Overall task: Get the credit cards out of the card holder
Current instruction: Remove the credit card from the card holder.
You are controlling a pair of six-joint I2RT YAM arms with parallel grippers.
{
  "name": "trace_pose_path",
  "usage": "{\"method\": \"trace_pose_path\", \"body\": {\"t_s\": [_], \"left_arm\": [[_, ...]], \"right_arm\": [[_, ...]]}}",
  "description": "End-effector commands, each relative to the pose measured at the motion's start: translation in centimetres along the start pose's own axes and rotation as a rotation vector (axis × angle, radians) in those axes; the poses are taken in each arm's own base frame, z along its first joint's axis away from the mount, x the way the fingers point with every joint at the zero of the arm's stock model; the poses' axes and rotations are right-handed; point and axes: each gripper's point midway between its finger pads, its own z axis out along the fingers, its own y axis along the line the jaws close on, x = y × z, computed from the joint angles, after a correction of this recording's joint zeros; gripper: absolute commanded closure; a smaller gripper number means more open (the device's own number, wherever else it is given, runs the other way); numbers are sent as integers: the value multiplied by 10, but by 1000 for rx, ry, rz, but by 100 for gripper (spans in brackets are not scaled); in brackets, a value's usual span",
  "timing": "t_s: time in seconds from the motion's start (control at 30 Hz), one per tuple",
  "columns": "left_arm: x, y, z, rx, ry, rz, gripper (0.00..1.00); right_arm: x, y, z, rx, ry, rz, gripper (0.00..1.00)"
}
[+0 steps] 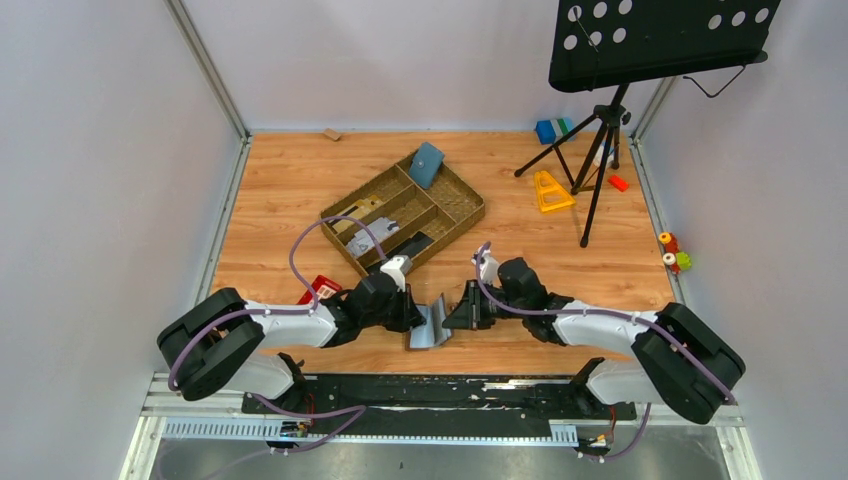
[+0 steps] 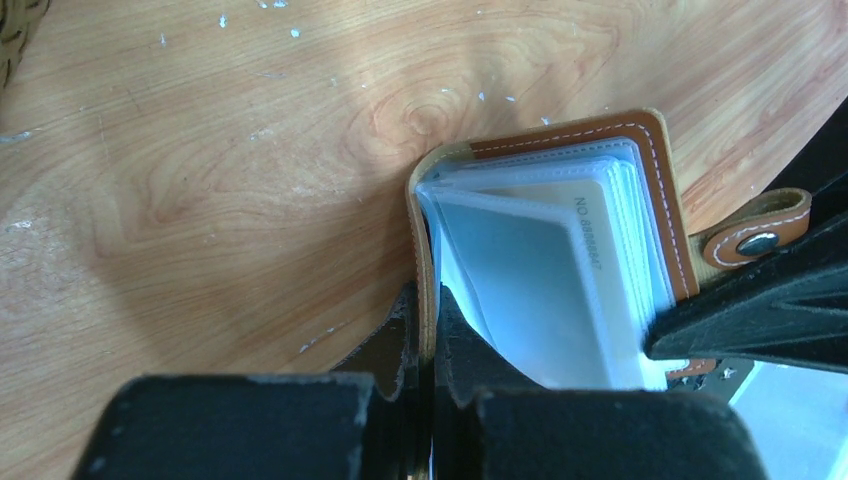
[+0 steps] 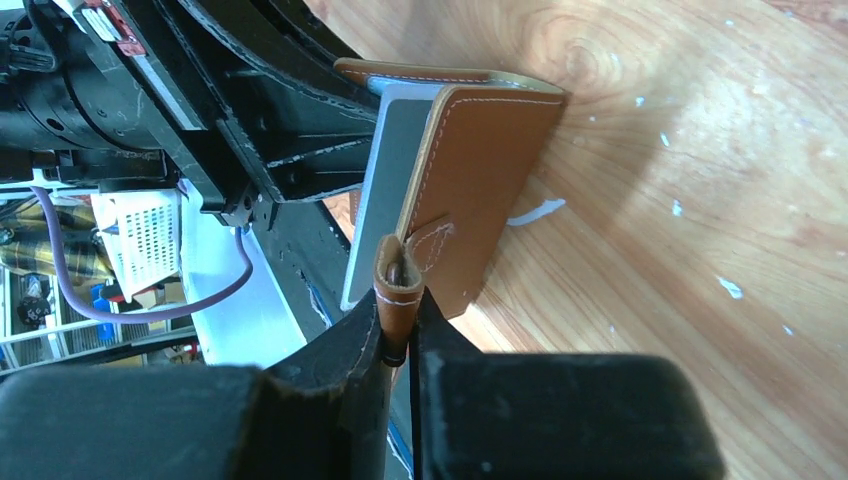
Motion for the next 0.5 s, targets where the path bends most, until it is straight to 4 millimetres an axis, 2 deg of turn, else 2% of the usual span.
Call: {"method": "trace_pose_path", "body": {"t_s": [0.0,0.17,0.2,0.3,0.33,0.47], "left_arm": [[1,-13,3,34,11,9,100],[-4,-15,-1,35,-4,14,100],[-6,-17,-3,39,-10,15,100],[-11,-19,-9,43,-28,18,100],[-12,-20,-11,41,-34,23,100],[-13,-19,-13,30,-32,33,100]], "right_arm": [[10,-18,7,100,35,-1,89],[9,-21,5,137,35,-12,84],[8,-22,4,146,32,-13,81],[6,-20,-1,147,13,-25,60],[5,-18,-2,137,0,-28,55],[0,-11,-7,112,-37,-43,47]]}}
